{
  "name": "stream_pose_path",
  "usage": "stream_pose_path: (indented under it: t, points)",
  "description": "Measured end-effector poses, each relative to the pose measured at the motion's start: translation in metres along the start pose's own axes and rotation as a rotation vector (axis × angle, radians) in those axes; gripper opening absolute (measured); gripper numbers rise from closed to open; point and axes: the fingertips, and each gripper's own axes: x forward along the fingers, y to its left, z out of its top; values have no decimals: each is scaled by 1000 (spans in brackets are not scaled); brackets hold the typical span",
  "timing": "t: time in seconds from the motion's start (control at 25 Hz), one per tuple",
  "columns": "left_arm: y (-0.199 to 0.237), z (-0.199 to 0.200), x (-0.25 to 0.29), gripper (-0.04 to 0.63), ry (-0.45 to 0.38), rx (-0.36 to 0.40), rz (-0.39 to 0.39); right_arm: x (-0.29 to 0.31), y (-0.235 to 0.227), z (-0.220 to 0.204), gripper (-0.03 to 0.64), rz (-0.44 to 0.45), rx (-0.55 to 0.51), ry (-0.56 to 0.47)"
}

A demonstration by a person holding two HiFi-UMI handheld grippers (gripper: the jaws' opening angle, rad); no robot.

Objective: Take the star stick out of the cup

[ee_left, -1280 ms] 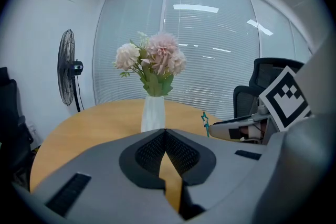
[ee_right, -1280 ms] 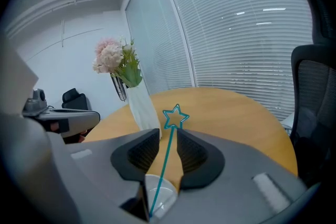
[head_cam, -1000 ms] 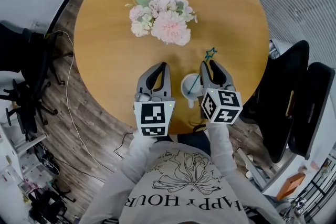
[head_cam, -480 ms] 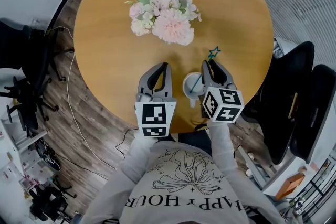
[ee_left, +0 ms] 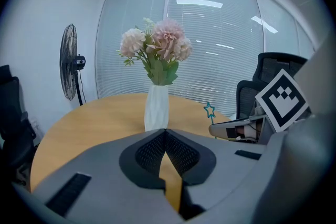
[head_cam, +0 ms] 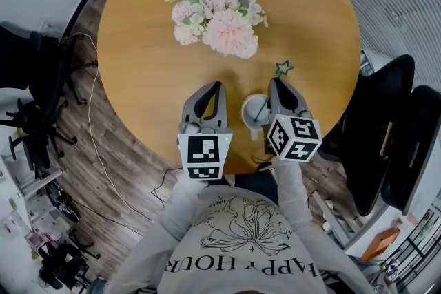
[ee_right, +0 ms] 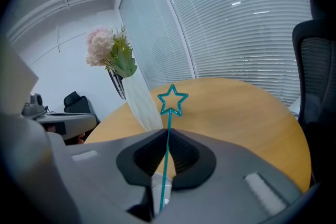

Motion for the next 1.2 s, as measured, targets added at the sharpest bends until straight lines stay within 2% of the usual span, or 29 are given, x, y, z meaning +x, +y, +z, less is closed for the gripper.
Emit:
stream_pose_path:
  t: [0.6,1.2]
  points:
    - [3,21,-19,6,-71,7,-14,-30,8,26,15,-20,22,-96]
    - [7,58,-54,6,-175,18,-23,-67,35,67,15,-29,-26,-215]
